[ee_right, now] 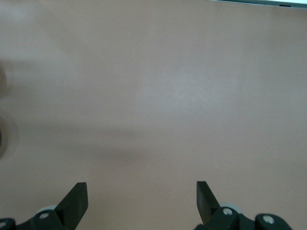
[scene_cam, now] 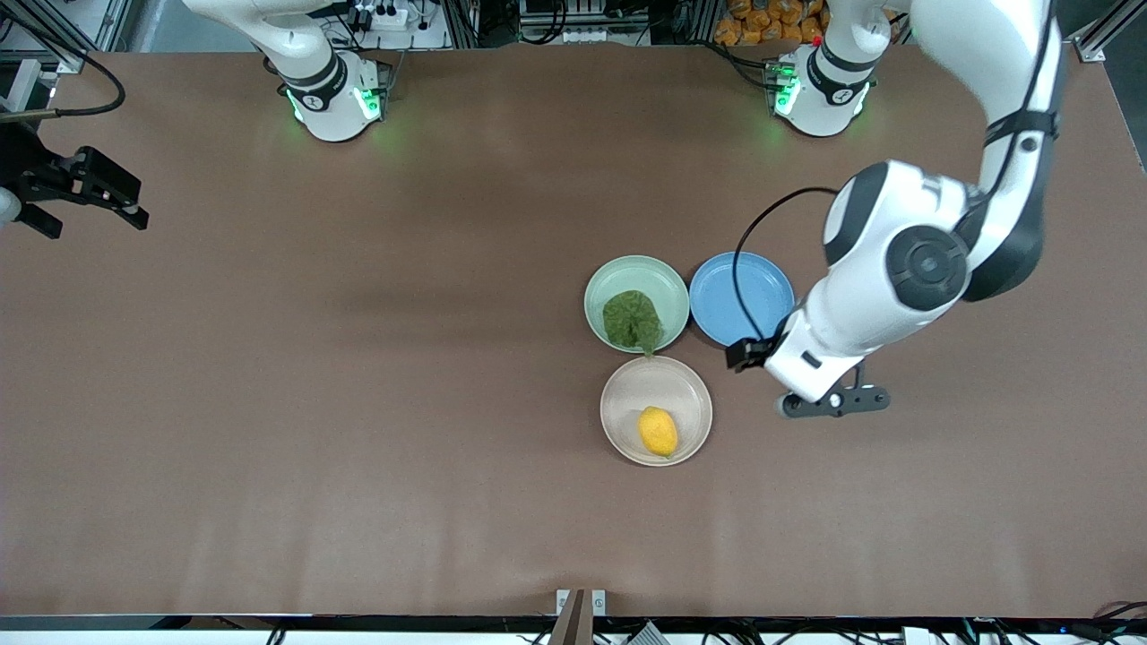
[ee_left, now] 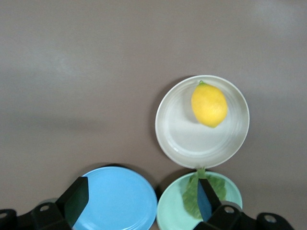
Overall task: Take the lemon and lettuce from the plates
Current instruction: 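Reach the left gripper down to the lemon on the white plate, then close the left gripper on the lemon while the right gripper advances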
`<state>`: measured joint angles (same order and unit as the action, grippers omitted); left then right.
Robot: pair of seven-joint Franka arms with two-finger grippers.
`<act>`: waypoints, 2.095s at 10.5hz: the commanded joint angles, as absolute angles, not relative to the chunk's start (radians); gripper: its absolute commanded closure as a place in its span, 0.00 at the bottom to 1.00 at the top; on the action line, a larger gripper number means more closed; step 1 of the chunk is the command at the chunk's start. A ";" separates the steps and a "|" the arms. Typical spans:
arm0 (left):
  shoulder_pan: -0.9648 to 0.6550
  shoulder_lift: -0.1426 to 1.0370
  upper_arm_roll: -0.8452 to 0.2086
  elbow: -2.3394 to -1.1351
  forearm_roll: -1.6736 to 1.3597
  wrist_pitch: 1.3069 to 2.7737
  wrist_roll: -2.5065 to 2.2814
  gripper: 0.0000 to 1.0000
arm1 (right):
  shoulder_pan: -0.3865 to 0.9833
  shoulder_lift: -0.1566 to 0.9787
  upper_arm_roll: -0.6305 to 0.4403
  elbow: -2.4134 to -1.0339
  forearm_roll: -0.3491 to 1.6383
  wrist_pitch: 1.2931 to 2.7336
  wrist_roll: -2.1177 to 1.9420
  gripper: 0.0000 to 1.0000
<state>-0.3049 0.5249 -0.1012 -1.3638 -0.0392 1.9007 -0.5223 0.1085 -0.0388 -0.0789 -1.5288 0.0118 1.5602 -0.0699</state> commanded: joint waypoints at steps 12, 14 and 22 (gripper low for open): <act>-0.454 0.782 -0.048 -1.307 -0.051 2.313 -0.896 0.00 | 0.316 0.011 -0.069 -1.528 0.012 1.571 0.123 0.00; -0.469 0.827 -0.046 -1.307 -0.048 2.356 -0.894 0.00 | 0.363 0.038 -0.069 -1.528 0.012 1.603 0.194 0.00; -0.474 0.916 -0.044 -1.307 -0.048 2.508 -0.894 0.00 | 0.505 0.146 -0.069 -1.523 0.011 1.716 0.477 0.00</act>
<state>-0.4599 0.8873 -0.0615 -1.3351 -0.0392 2.4830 -0.8914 0.4771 0.1261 -0.0626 -1.5372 0.0147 1.7045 0.4148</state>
